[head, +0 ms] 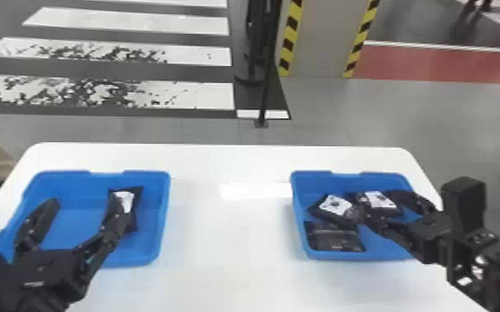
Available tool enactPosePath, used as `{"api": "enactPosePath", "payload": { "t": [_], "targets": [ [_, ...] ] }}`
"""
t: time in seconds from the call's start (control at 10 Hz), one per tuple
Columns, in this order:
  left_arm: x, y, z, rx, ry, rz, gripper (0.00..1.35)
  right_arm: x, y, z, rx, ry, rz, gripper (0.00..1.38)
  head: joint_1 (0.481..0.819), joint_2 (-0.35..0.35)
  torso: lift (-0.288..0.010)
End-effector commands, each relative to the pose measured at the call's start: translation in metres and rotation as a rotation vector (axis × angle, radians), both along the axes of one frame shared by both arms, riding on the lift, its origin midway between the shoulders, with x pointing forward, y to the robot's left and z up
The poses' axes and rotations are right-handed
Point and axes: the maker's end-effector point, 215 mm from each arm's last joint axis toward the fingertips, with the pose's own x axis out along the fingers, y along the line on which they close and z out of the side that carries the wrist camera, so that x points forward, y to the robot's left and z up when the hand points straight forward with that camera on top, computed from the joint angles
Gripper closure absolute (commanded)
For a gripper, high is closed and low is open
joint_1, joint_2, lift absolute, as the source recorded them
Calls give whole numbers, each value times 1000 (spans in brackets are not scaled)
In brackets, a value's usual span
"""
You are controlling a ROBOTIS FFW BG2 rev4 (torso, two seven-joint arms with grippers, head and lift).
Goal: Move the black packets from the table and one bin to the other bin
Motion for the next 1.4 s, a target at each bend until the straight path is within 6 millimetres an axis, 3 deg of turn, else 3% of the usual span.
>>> {"api": "enactPosePath", "payload": {
  "t": [0.0, 0.1, 0.4, 0.9, 1.1, 1.3],
  "targets": [
    [11, 4, -31, 11, 125, -24, 206, -20, 15, 34, 65, -135, 7, 122, 695, -114, -110],
    [16, 10, -38, 42, 158, -21, 206, -31, 20, 46, 83, -186, -7, 124, 695, -115, -110],
    [28, 15, -69, 84, 274, -30, 206, -46, 26, 46, 137, -213, -15, 125, 695, -76, -110],
    [56, 15, -129, 110, 471, -77, 208, -46, 43, 47, 172, -223, 14, 125, 695, -53, -110],
    [79, 17, -126, 140, 430, -73, 279, -44, 45, 42, 193, -216, 17, 125, 695, -42, -110],
    [98, 15, -141, 132, 469, -95, 363, -42, 49, 42, 203, -216, 27, 125, 695, -36, -110]
  ]
}}
